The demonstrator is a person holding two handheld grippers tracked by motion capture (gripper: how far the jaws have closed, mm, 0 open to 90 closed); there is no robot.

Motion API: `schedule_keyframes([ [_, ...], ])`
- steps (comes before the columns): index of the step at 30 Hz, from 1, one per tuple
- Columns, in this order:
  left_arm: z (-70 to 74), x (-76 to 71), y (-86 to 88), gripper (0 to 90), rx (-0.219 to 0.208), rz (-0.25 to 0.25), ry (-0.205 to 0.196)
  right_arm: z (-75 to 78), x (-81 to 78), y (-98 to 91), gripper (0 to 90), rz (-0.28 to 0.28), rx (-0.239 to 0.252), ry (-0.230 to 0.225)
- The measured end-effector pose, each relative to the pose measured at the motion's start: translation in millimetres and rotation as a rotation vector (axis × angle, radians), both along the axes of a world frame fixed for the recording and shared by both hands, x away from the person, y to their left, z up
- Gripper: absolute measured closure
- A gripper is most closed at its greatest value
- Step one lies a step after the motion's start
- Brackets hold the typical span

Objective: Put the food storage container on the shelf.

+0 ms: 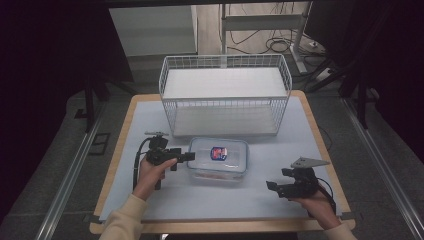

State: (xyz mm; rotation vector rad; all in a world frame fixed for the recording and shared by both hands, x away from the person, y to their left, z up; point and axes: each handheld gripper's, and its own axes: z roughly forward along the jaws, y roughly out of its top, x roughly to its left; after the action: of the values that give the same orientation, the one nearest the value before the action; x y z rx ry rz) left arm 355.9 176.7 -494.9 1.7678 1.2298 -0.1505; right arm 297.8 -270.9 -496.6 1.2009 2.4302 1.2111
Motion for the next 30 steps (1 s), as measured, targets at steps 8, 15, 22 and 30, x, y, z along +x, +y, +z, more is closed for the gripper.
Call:
schedule_keyframes([
  [8, -15.2, 19.0, -2.2, 12.9, -0.025, -0.043, 0.070, -0.8, 0.6, -0.1, 16.0, -0.001, -0.007, -0.001],
  [15, -23.9, 25.9, -4.4, 14.8, -0.055, -0.077, 0.108, -1.0, 0.1, 0.7, 16.3, 0.002, -0.017, -0.004],
  [22, -27.3, 25.4, -4.6, 21.9, -0.095, -0.095, 0.131, -1.0, 0.9, 1.2, 16.4, 0.001, -0.018, -0.004],
  [30, -25.8, 23.2, -3.0, 29.1, -0.102, -0.112, 0.123, 10.6, 12.4, 11.1, 16.6, -0.007, 0.058, 0.035],
])
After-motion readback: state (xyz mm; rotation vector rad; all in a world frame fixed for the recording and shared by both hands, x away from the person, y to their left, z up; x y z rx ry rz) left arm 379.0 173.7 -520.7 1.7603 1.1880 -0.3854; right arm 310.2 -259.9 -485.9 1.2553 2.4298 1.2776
